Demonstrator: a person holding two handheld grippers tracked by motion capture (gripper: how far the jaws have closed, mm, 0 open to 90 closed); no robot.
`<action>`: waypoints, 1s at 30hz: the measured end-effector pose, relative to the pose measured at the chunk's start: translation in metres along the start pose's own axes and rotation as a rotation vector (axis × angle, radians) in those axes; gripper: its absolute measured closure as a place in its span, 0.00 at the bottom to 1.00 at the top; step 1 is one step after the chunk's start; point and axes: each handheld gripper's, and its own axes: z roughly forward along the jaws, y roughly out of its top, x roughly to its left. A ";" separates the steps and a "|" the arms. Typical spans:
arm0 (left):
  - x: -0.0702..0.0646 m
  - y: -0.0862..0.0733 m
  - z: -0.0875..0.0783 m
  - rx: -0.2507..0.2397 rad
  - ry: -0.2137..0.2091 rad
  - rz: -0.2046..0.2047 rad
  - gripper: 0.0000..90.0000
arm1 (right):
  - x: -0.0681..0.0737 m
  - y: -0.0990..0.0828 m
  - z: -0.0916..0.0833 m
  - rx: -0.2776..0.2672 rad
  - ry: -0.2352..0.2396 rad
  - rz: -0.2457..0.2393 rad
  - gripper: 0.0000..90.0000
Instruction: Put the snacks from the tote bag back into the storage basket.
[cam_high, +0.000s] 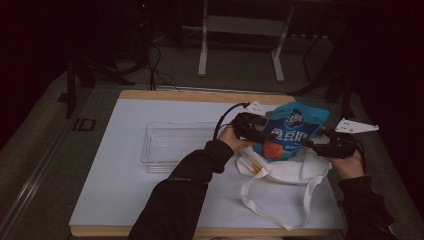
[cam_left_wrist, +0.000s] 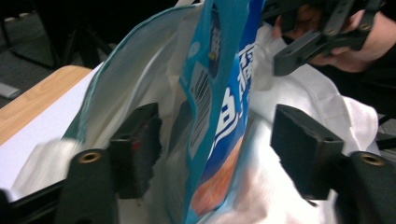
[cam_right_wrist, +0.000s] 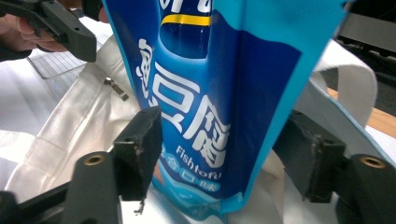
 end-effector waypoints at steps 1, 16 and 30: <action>0.000 0.000 0.001 -0.003 -0.009 -0.001 0.44 | 0.000 0.000 0.002 0.006 0.003 -0.008 0.46; 0.002 0.000 0.014 0.022 0.021 0.024 0.93 | 0.001 0.000 0.010 0.041 -0.007 -0.026 0.85; -0.001 0.016 0.006 0.004 0.045 0.027 1.00 | 0.003 0.016 0.002 0.032 0.008 -0.019 0.98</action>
